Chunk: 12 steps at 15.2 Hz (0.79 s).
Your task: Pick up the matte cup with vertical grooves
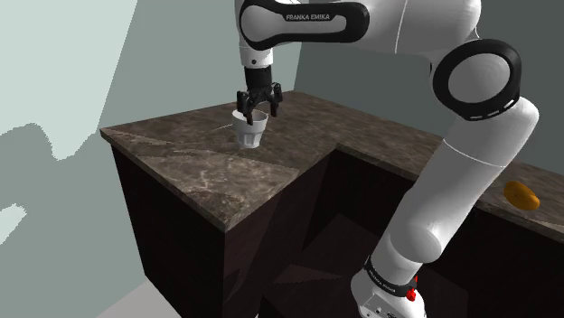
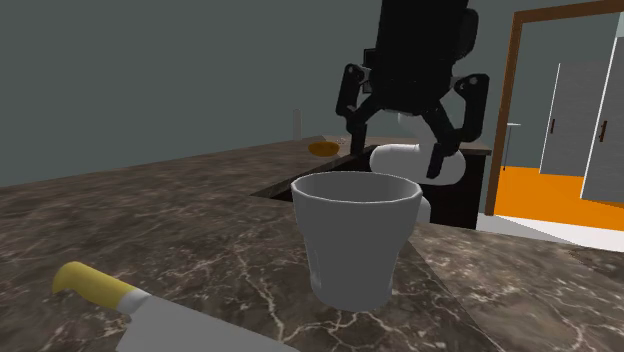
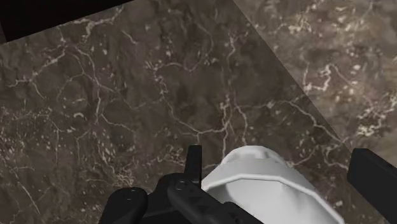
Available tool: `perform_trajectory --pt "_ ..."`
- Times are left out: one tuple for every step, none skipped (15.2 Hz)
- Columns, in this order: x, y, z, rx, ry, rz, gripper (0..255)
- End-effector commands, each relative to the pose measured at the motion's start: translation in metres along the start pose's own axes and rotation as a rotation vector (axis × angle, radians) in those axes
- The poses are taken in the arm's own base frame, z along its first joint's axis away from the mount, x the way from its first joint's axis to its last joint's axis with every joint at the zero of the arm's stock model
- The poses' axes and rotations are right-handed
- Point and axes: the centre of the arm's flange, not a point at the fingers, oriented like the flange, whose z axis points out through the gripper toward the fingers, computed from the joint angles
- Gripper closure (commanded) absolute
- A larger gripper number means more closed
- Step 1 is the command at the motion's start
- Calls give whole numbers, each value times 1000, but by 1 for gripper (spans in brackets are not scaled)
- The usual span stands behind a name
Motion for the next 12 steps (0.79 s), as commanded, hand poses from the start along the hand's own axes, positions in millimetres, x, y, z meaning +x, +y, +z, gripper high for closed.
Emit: perform_trajectory --pt "20 -15 -6 -9 8 4 0" --pt "30 -22 -9 -13 12 6 0" --pt "41 -29 -12 -18 16 7 0" --pt "51 -36 -15 -22 20 9 0" --pt "62 -44 -18 -27 24 11 0" --pt "71 -50 -21 -31 28 12 0" --pt "72 -51 -16 -31 28 12 0" --pt "72 -52 -10 -31 28 12 0" --pt "73 -53 -5 -31 28 12 0" --pt "73 -54 0 -31 28 12 0" --pt "74 -55 5 -31 28 12 0" --pt "74 -56 10 -31 28 12 0"
